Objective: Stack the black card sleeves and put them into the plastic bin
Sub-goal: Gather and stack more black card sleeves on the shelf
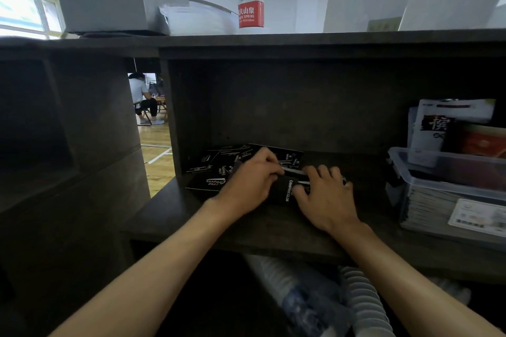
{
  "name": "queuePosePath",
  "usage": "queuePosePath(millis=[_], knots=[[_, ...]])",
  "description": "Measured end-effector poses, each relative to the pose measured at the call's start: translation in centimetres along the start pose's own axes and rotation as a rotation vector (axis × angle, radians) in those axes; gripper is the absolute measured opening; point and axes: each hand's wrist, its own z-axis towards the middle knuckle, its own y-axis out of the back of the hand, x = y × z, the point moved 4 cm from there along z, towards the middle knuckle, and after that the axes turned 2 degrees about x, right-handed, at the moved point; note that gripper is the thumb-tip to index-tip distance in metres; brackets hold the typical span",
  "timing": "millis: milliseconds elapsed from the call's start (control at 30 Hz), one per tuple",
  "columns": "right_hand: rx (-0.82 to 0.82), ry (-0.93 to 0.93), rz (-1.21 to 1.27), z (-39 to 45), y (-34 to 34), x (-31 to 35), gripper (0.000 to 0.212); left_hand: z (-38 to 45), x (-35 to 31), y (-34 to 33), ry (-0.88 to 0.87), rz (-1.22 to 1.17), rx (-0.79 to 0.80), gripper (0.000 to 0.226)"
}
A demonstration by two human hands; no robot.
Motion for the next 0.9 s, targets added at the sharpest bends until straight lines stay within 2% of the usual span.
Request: queuePosePath(millis=[133,233,300,367,433,567,667,733,800,900], knots=[[0.000,-0.002,-0.024,0.0,0.0,0.0,0.058,-0.4,-0.4,-1.3,0.075,0.072,-0.124,0.033],[-0.006,0.012,-0.010,0.1,-0.1,-0.1,0.048,-1.6,1.7,-1.3,0.354,0.201,-0.225,0.064],[-0.010,0.023,0.018,0.0,0.0,0.0,0.043,-2.2,2.7,-1.8,0.479,0.088,-0.142,0.073],[-0.013,0.041,0.016,0.0,0.0,0.2,0.039,-2.1,2.5,-2.7,0.434,-0.029,-0.031,0.073],[-0.010,0.050,0.019,0.0,0.1,0.3,0.039,-1.7,1.9,-3.2,0.358,0.000,0.009,0.072],[0.065,0.034,0.017,0.7,0.6,0.3,0.046,-0.9,1.0,-3.9,0.313,0.078,0.038,0.072],[0.156,0.031,-0.064,1.4,0.9,1.2,0.050,-0.3,-0.2,-5.0,0.265,0.053,0.155,0.076],[0.149,0.024,-0.107,1.1,0.7,1.3,0.050,-0.1,-0.9,-5.2,0.252,-0.015,0.216,0.075],[0.073,0.047,-0.130,0.3,0.3,1.0,0.049,-0.4,-0.5,-4.3,0.262,-0.075,0.184,0.066],[-0.002,0.076,-0.115,-0.2,0.0,0.6,0.050,-1.9,2.7,-0.6,0.404,0.082,-0.050,0.045]])
